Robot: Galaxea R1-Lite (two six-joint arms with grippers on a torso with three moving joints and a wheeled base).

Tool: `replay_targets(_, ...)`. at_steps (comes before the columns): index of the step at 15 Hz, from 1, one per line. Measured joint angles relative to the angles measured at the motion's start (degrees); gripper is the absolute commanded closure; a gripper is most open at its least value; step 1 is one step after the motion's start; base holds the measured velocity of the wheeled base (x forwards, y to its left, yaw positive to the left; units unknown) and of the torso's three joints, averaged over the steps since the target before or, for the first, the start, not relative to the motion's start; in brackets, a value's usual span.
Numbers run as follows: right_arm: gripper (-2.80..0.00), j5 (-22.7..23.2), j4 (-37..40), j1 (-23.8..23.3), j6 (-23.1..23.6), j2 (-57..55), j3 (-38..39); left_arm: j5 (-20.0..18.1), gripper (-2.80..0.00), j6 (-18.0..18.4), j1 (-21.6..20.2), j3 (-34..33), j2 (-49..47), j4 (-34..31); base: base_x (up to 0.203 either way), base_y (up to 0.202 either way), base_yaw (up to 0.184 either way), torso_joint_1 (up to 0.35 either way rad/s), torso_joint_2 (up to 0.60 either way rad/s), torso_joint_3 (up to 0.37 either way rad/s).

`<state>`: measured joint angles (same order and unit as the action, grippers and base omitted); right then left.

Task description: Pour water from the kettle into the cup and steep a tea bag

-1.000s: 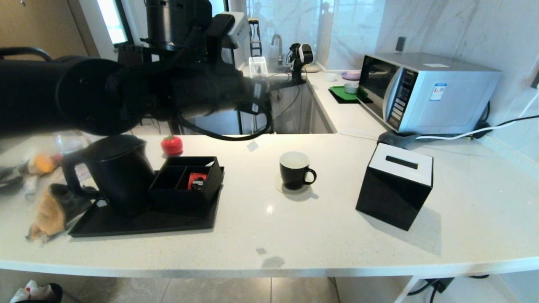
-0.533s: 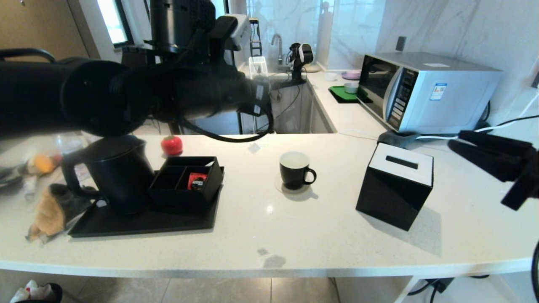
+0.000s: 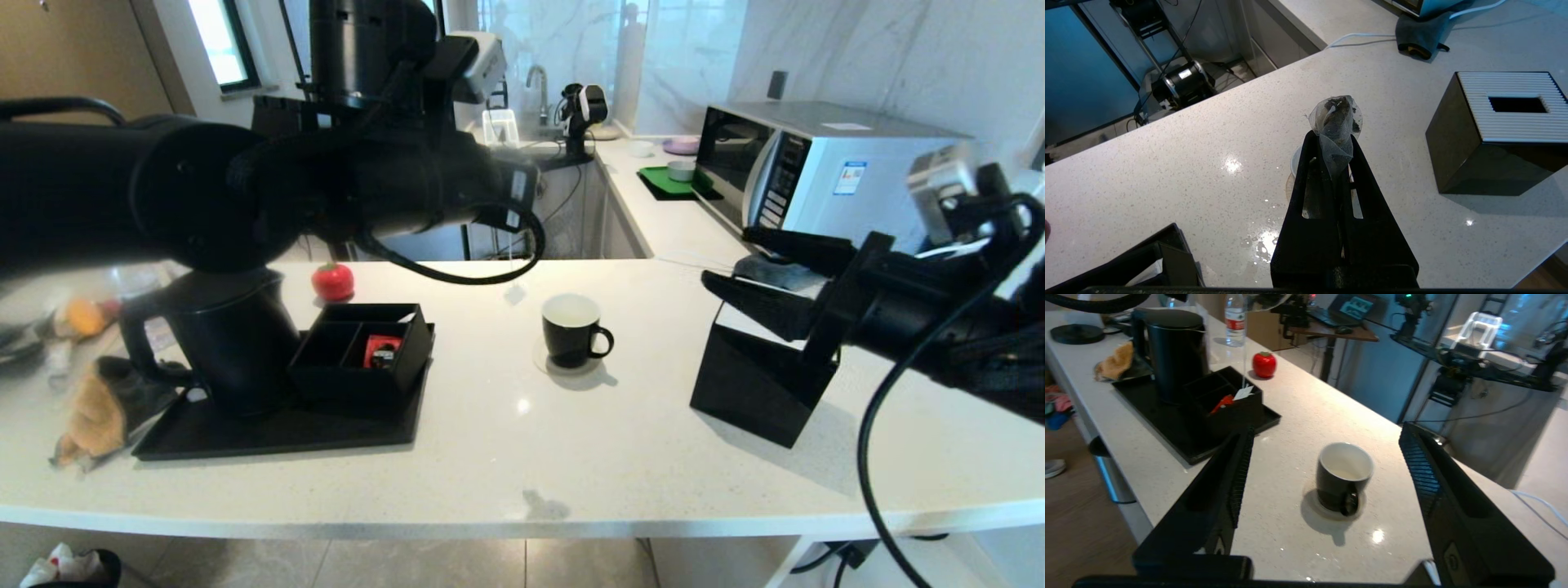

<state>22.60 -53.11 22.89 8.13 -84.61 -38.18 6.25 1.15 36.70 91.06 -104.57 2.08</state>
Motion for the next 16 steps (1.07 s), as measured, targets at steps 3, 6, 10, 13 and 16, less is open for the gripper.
replay_targets(3, -2.8, 0.0, -0.16, 3.16, -0.07, -5.6, -3.85, 0.05, 0.0, 0.06, 0.61, 0.09, -0.02, -0.02, 0.0, 0.0, 0.0, 0.0, 0.0, 0.0)
replay_targets(6, -2.8, 0.0, -0.22, 7.41, -0.11, -10.75, -8.62, 0.69, 0.0, 0.06, 0.76, 0.22, 0.0, 0.0, 0.0, 0.0, 0.0, 0.0, 0.0, 0.0)
replay_targets(10, -2.8, -0.12, -0.42, 12.57, -1.69, -15.66, -13.05, 0.73, 0.0, 0.01, 0.83, 0.28, 0.16, 0.02, 0.0, 0.0, 0.0, 0.0, 0.0, 0.0)
replay_targets(13, -2.8, -0.12, -4.84, 14.24, -2.37, -18.76, -14.43, 0.73, 0.0, 1.44, 0.83, 0.41, 0.24, 0.06, 0.0, 0.0, 0.0, 0.0, 0.0, 0.0)
replay_targets(16, -2.8, -0.13, -7.16, 15.51, -3.77, -21.38, -16.06, 0.64, 0.0, 0.03, 0.83, 0.44, 0.49, 0.05, 0.0, 0.0, 0.0, 0.0, 0.0, 0.0)
